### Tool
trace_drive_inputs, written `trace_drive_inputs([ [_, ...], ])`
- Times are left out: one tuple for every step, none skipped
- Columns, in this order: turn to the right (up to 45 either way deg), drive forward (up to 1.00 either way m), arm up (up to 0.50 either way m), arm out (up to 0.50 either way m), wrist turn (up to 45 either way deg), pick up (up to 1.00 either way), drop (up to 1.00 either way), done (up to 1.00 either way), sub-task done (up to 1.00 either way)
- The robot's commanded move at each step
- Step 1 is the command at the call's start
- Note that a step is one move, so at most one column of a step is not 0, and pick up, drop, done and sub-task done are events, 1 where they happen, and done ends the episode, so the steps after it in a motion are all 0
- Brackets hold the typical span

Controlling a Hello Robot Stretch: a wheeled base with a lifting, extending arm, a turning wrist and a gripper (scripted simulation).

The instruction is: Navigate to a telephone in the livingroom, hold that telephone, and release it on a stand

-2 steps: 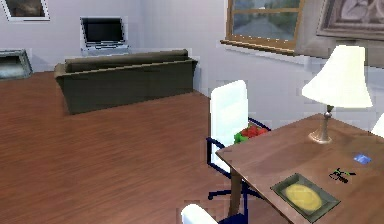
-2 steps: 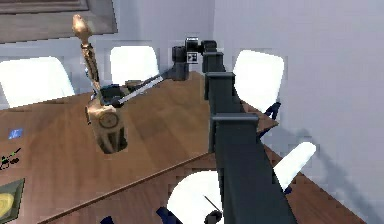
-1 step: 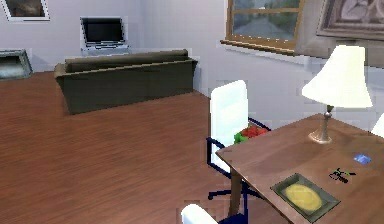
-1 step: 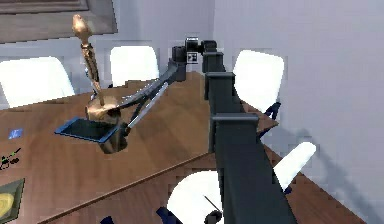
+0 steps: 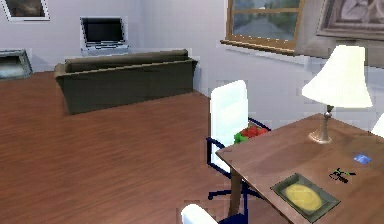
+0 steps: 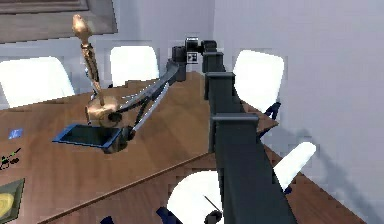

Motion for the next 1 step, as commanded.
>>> trace_drive_inputs([
  [0.0,0.0,0.0,-0.46,0.0,0.0,0.0,0.0,0.0],
])
